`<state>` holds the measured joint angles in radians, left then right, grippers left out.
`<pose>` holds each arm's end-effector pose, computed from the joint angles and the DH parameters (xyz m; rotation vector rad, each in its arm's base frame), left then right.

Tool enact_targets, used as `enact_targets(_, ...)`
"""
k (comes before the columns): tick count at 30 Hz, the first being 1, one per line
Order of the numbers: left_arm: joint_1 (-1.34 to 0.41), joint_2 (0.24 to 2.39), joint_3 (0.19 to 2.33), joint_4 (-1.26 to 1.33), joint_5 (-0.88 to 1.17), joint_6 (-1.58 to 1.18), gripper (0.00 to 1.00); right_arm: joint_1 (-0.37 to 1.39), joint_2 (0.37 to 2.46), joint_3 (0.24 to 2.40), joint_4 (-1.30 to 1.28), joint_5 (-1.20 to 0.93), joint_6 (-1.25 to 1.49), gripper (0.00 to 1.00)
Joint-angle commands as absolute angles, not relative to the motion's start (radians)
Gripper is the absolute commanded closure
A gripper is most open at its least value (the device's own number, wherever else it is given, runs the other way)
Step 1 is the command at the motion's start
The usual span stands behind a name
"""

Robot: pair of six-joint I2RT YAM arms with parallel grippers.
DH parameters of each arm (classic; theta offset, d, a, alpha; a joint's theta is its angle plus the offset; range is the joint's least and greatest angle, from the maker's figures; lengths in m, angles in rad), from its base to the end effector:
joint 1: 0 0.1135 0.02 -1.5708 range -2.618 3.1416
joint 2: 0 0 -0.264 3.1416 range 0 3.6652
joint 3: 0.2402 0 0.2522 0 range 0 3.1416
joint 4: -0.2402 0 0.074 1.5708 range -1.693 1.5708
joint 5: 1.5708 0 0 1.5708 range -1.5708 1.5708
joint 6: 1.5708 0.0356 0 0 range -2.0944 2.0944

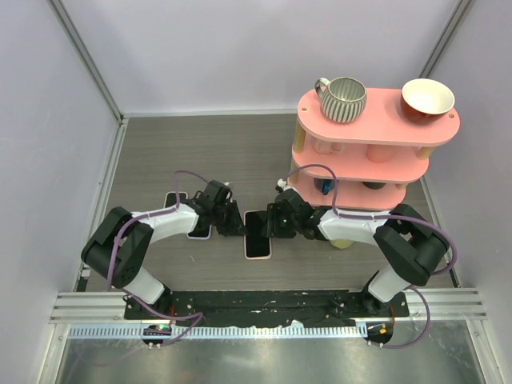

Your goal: Put the phone into the phone case

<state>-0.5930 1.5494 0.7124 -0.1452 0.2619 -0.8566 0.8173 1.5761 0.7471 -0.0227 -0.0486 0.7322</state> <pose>0.2296 -0.1659 0.1456 -0.2528 2.7435 -0.8247 0.2063 0.2224 0.1550 -0.1326 2.5639 0.7196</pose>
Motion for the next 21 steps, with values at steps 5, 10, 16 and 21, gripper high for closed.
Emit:
enact_targets(5, -0.594, 1.588, 0.683, -0.100, 0.276, -0.883, 0.90, 0.811, 1.546, 0.677, -0.006, -0.032, 0.759, 0.38)
enact_targets(10, -0.586, 1.597, 0.649, -0.068, 0.314, -0.914, 0.92, 0.808, 1.569, 0.653, 0.123, -0.126, 0.801, 0.34)
enact_targets(16, -0.584, 1.605, 0.604, 0.000, 0.380, -0.963, 0.94, 0.802, 1.578, 0.661, 0.293, -0.248, 0.876, 0.34)
enact_targets(21, -0.584, 1.605, 0.574, 0.060, 0.396, -0.986, 0.94, 0.799, 1.559, 0.690, 0.356, -0.285, 0.902, 0.34)
